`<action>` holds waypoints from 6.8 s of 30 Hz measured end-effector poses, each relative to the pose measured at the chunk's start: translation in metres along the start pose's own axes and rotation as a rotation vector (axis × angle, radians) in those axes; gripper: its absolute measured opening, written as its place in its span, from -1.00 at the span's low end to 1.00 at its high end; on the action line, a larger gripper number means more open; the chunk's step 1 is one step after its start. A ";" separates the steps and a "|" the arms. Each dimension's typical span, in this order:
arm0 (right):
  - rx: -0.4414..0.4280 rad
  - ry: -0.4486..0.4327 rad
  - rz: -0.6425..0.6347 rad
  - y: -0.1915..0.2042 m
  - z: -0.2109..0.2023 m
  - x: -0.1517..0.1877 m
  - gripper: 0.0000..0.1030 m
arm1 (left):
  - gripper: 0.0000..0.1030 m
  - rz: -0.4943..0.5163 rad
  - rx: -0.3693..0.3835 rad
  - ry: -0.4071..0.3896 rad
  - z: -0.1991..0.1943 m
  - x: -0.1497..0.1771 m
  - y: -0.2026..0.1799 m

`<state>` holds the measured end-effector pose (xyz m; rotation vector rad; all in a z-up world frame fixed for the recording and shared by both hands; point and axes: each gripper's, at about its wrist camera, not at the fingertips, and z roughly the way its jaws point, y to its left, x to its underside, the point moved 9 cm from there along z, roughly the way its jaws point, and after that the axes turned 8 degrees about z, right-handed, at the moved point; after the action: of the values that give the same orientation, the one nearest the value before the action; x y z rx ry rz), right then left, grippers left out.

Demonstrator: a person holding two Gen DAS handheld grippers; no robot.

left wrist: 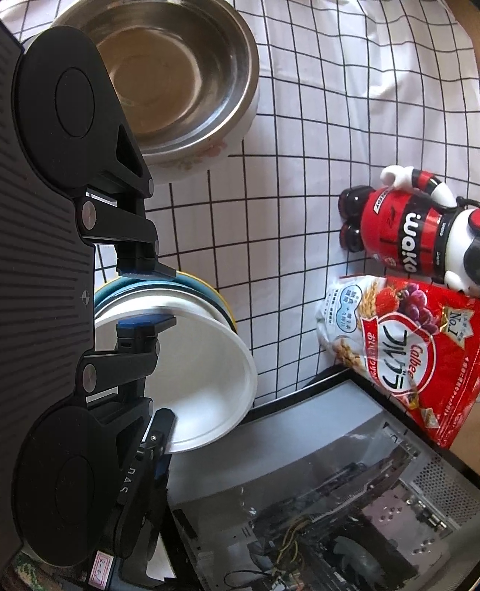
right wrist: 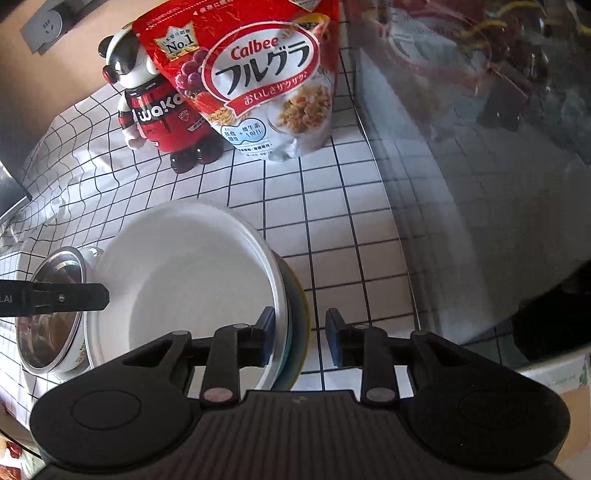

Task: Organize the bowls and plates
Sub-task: 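Lower the white bowl into the blue bowl with both tools, then grip the nested bowl stack rims with both tools and lift it, then carry the nested bowl stack with both tools toward the steel bowl stack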

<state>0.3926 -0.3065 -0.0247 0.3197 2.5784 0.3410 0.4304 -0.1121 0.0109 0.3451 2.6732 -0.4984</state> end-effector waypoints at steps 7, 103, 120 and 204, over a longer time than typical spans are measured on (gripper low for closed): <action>-0.060 0.013 0.042 -0.001 0.007 0.010 -0.16 | -0.56 -0.003 0.032 0.003 0.012 0.013 0.005; -0.234 0.085 0.013 0.036 0.034 0.062 0.25 | 0.03 -0.186 0.158 0.001 0.039 0.101 0.020; -0.267 0.123 0.032 0.033 0.035 0.069 0.30 | 0.03 -0.197 0.134 0.039 0.042 0.101 0.019; -0.401 0.095 -0.192 0.216 -0.020 -0.013 0.01 | -0.03 -0.118 -0.062 -0.143 -0.109 0.018 0.096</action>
<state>0.4276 -0.1108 0.0629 -0.0895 2.5289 0.7997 0.4075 0.0205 0.0686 0.1293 2.5737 -0.4553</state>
